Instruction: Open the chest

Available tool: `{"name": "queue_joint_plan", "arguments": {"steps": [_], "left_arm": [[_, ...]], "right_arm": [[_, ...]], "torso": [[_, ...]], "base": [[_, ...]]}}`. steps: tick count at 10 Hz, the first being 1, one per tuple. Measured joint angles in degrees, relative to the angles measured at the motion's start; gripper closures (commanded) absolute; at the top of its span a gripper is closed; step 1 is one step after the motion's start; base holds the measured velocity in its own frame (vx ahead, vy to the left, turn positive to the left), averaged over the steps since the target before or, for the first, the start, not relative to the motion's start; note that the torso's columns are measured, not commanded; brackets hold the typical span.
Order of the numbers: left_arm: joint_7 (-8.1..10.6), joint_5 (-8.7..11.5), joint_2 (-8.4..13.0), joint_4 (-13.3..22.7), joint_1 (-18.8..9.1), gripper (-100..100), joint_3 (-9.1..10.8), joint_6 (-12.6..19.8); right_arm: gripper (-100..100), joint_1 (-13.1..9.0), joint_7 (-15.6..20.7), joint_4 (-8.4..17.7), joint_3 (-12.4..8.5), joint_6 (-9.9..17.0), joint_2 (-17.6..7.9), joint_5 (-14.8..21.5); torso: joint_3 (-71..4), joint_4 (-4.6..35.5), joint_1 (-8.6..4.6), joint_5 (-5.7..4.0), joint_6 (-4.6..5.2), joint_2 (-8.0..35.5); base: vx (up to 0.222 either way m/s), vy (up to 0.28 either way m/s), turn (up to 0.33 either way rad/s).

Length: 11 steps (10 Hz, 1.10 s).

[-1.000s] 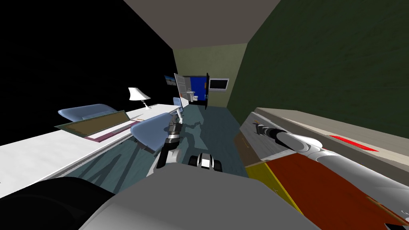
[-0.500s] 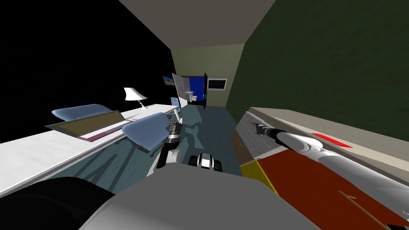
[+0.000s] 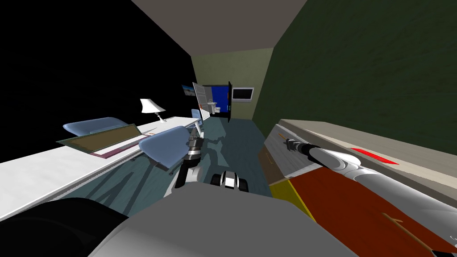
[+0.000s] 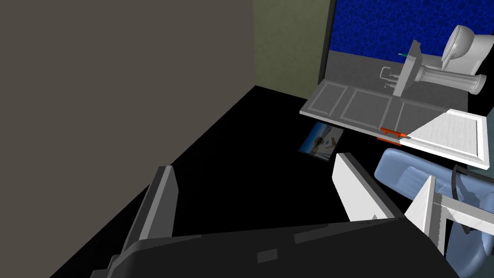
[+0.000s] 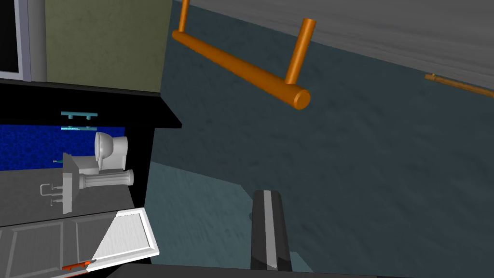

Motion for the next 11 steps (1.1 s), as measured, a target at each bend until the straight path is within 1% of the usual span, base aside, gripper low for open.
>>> {"name": "queue_joint_plan", "arguments": {"steps": [2,3,4,5,8,10,11], "left_arm": [[0.0,0.0,0.0,0.0,0.01,0,0.0,0.0],[0.0,0.0,0.0,0.0,0.01,0,0.0,0.0],[0.0,0.0,0.01,0.0,0.01,0,0.01,0.0],[0.0,0.0,0.03,0.0,0.01,0,0.03,0.0],[0.0,0.0,0.04,0.0,0.01,0,0.04,0.0],[0.0,0.0,0.04,0.0,0.01,0,0.04,0.0],[0.0,0.0,0.04,0.0,0.01,0,0.04,0.0]], "right_arm": [[100,-0.04,-0.17,0.05,-0.02,-0.06,0.06,0.0],[100,-0.07,-0.28,0.06,-0.04,-0.09,0.09,0.02],[-100,-0.07,-0.3,0.05,-0.03,-0.1,0.11,0.02],[-100,-0.06,-0.24,0.03,-0.03,-0.08,0.12,-0.02],[-100,-0.01,-0.01,0.03,-0.05,-0.04,0.07,-0.1],[-100,0.04,0.15,0.0,-0.06,-0.01,0.03,-0.14],[-100,0.07,0.26,-0.01,-0.07,0.01,0.02,-0.18]], "torso": [[-0.11,-0.06,-0.35,-0.11,0.0,-0.18],[-0.09,-0.05,-0.41,-0.13,0.01,-0.13],[-0.04,-0.02,-0.76,-0.21,0.03,-0.06],[-0.03,-0.01,-1.18,-0.35,0.06,-0.06],[-0.02,-0.01,-0.46,-0.14,0.02,-0.03],[-0.04,-0.02,-0.39,-0.12,0.01,-0.07],[-0.04,-0.02,-0.42,-0.13,0.01,-0.06]], "base": [[0.017,0.188,0.011],[0.002,0.091,-0.001],[0.009,-0.085,-0.012],[0.004,-0.138,-0.001],[-0.005,-0.174,-0.008],[-0.012,-0.204,-0.008],[-0.003,-0.099,0.005]]}}
